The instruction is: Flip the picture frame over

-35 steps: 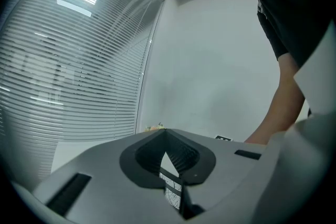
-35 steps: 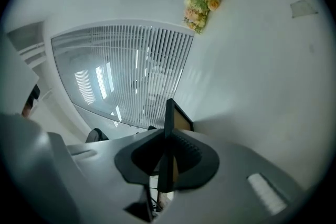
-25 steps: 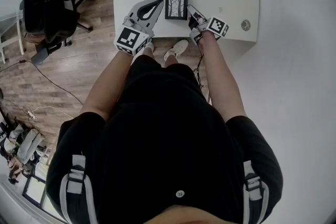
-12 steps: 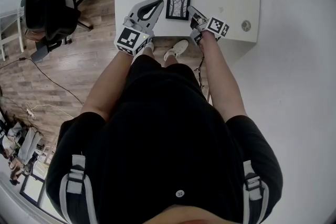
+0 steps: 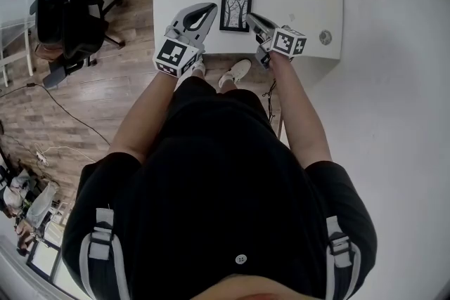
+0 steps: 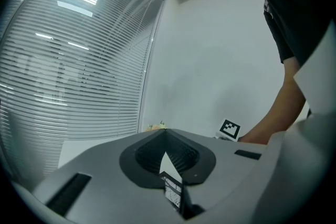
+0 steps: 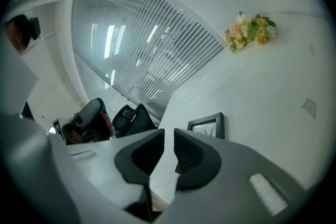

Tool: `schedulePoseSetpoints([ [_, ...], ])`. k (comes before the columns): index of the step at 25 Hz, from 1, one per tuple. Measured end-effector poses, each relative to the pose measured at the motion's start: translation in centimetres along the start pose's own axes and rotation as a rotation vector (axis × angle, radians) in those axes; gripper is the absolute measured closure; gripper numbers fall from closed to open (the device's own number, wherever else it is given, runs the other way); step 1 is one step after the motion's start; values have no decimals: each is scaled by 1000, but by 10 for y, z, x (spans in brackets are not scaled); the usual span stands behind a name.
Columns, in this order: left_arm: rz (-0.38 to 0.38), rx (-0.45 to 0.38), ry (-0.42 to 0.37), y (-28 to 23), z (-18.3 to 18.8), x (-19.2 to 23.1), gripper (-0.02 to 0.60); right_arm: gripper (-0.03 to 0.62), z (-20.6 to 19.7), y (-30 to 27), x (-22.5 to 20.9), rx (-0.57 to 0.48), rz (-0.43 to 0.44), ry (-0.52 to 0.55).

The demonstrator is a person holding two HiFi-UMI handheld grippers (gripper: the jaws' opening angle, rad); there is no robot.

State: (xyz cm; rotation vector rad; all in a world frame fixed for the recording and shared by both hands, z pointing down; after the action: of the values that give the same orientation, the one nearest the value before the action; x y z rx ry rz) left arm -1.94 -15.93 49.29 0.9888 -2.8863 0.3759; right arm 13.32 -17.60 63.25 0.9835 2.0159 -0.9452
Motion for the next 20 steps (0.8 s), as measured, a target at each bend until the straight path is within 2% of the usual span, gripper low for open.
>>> schedulePoseSetpoints([
  [3, -3, 3, -11, 0, 3, -3, 577, 542, 13, 8, 27, 11, 0, 143],
  [8, -18, -13, -21, 6, 16, -9, 577, 542, 34, 16, 85, -11, 59, 309],
  [13, -57, -23, -29, 15, 40, -20, 577, 542, 47, 28, 139, -12, 55, 563],
  [18, -78, -27, -55, 27, 61, -29, 577, 548, 62, 39, 177, -70, 39, 685],
  [20, -83, -59, -58, 30, 73, -33, 577, 553, 68, 44, 190, -101, 28, 729],
])
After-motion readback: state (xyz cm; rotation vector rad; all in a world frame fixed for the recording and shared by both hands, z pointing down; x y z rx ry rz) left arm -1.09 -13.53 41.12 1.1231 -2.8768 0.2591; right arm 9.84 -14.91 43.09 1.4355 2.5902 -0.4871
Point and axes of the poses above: the fingertips, and each gripper's own axes: y backward along the fingers, x to its left, z out of its top, the point moved 3 cm from there along y, backward along the fingers, and after that the axes turned 3 degrees about z, right-handed, at the moved point
